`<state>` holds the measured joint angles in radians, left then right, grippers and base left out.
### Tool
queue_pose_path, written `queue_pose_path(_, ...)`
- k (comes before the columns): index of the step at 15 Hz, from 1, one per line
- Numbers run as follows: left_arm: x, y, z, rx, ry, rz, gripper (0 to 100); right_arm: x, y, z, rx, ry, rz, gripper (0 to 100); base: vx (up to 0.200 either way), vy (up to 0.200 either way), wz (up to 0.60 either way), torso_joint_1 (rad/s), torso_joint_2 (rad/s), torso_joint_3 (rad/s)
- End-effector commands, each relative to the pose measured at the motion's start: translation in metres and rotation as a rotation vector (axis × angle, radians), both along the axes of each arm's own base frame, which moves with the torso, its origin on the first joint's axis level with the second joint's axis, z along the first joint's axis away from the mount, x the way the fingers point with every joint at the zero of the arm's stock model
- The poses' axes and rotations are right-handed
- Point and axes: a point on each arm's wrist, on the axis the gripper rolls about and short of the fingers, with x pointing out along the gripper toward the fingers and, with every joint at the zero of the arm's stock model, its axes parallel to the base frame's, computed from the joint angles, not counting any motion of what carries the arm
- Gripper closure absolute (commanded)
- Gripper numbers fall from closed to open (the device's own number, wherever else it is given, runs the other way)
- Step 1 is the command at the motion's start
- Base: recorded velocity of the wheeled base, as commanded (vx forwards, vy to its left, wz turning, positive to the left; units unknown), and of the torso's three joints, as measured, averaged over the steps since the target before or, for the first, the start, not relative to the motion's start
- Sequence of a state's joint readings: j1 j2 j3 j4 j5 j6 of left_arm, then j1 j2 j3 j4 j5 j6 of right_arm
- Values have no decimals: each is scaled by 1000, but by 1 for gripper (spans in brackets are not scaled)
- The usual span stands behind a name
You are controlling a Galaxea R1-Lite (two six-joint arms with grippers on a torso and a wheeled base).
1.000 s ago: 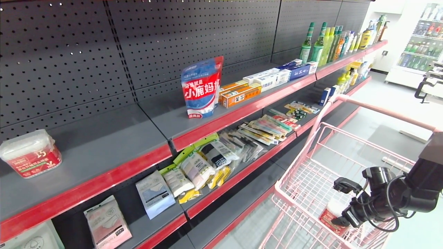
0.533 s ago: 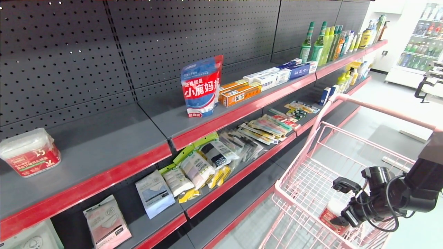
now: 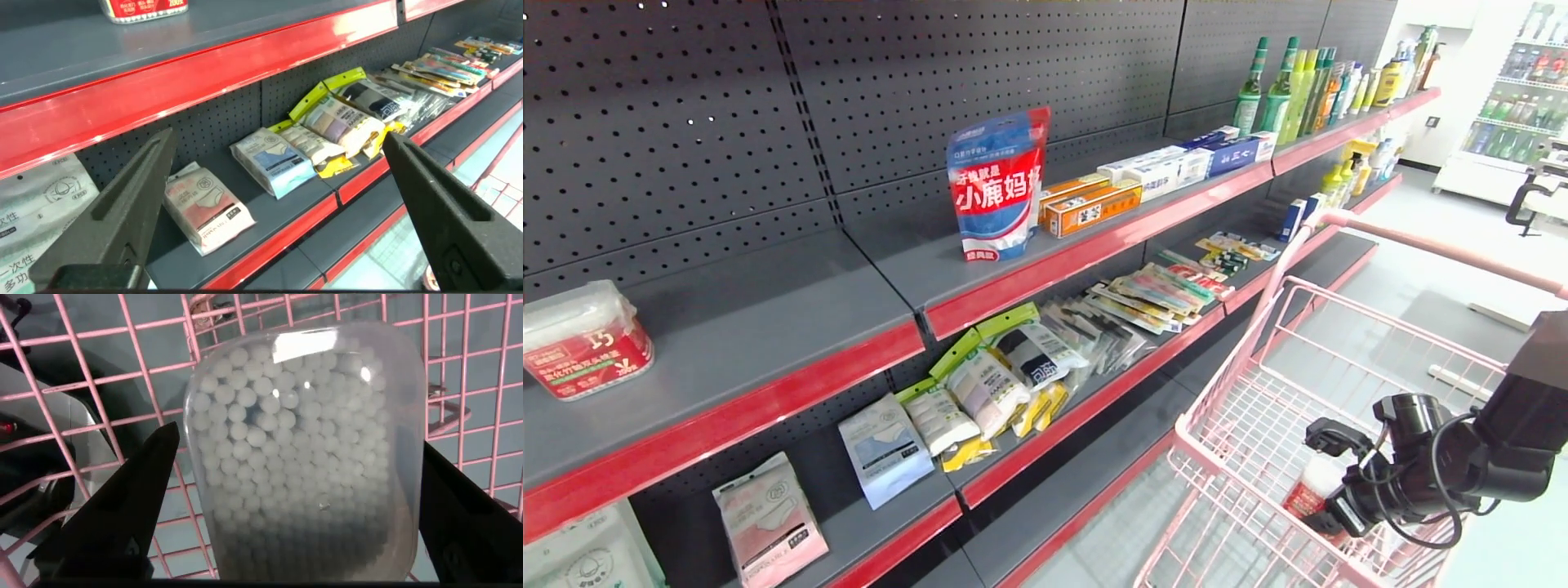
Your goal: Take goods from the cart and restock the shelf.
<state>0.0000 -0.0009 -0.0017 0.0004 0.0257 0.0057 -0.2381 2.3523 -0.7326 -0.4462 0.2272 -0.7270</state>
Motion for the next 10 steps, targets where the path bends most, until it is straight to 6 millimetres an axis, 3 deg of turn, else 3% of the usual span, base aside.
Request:
queue_pose_path(1,0,0,0,0,1,0,0,1,1,2,0,-6,6,0,0,0,0,0,0,0)
queue_pose_path(6,0,0,0,0,1,0,0,3,3,1,-4,-9,12,0,0,0,0,0,0,0)
queue_pose_path(7,0,0,0,0,1,0,0,2,3,1,-3,-7,10,100,0,0,0,0,0,0)
queue_pose_path(10,0,0,0,0,1,0,0,2,4,1,-1,-4,5,100,0,0,0,0,0,0)
